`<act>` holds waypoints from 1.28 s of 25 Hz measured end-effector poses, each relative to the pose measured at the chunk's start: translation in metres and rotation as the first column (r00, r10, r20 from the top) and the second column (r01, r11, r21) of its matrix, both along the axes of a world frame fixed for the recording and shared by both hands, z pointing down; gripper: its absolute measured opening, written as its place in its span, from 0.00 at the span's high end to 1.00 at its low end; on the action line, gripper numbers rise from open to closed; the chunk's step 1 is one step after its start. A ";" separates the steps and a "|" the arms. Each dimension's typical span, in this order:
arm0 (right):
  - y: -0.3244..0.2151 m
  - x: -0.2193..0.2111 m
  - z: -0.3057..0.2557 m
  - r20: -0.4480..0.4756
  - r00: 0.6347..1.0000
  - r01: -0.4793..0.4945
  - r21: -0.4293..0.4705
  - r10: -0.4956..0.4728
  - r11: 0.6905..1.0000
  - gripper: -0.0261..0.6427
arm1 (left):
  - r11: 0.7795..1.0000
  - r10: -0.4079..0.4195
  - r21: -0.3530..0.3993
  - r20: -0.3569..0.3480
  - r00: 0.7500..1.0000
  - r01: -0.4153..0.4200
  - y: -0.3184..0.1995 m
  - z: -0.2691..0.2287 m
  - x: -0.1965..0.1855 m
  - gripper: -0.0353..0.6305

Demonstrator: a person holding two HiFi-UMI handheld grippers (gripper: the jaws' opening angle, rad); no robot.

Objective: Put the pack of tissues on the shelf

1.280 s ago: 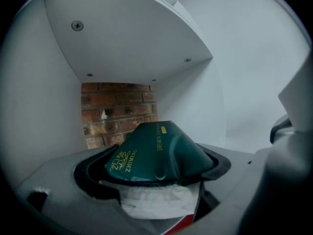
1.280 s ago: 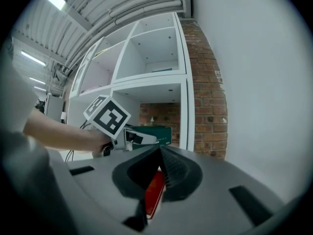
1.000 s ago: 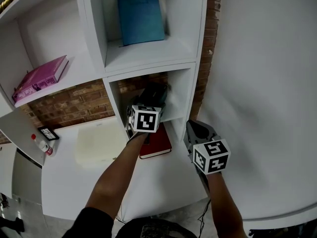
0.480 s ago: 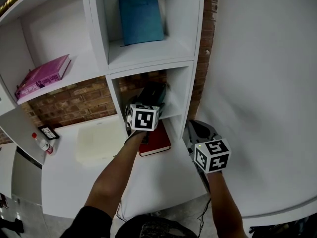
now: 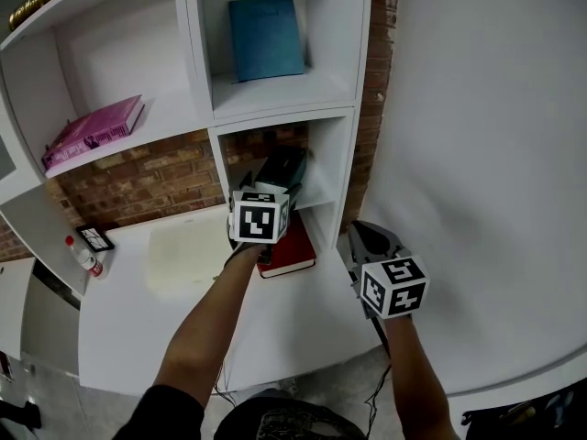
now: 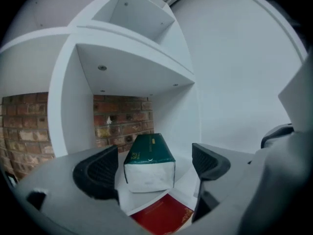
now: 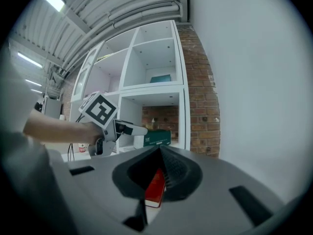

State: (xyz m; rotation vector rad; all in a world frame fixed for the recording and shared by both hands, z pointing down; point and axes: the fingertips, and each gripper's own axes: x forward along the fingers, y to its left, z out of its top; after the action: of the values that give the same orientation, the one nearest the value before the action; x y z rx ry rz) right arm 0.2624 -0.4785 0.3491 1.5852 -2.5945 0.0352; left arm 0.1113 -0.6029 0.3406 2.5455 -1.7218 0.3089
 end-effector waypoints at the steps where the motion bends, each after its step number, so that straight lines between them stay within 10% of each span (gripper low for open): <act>1: 0.004 0.000 -0.001 0.000 1.000 0.000 0.003 0.000 1.000 0.95 | 1.000 0.004 0.012 -0.004 1.000 -0.004 0.006 -0.005 0.000 0.25; 17: 0.062 -0.008 -0.016 0.014 0.998 0.060 0.033 -0.060 0.998 0.95 | 0.988 0.116 0.110 -0.039 0.992 -0.111 0.122 -0.045 0.009 0.76; 32: 0.084 -0.018 -0.029 0.037 0.999 -0.030 0.056 0.028 0.998 0.95 | 0.969 0.233 0.078 0.036 0.972 -0.235 0.177 -0.012 -0.012 0.94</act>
State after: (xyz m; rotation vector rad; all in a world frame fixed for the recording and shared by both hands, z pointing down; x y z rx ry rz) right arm 0.2447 -0.3948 0.3205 1.6557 -2.6224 -0.0075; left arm 0.0996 -0.4260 0.3283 2.8209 -1.4708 0.2890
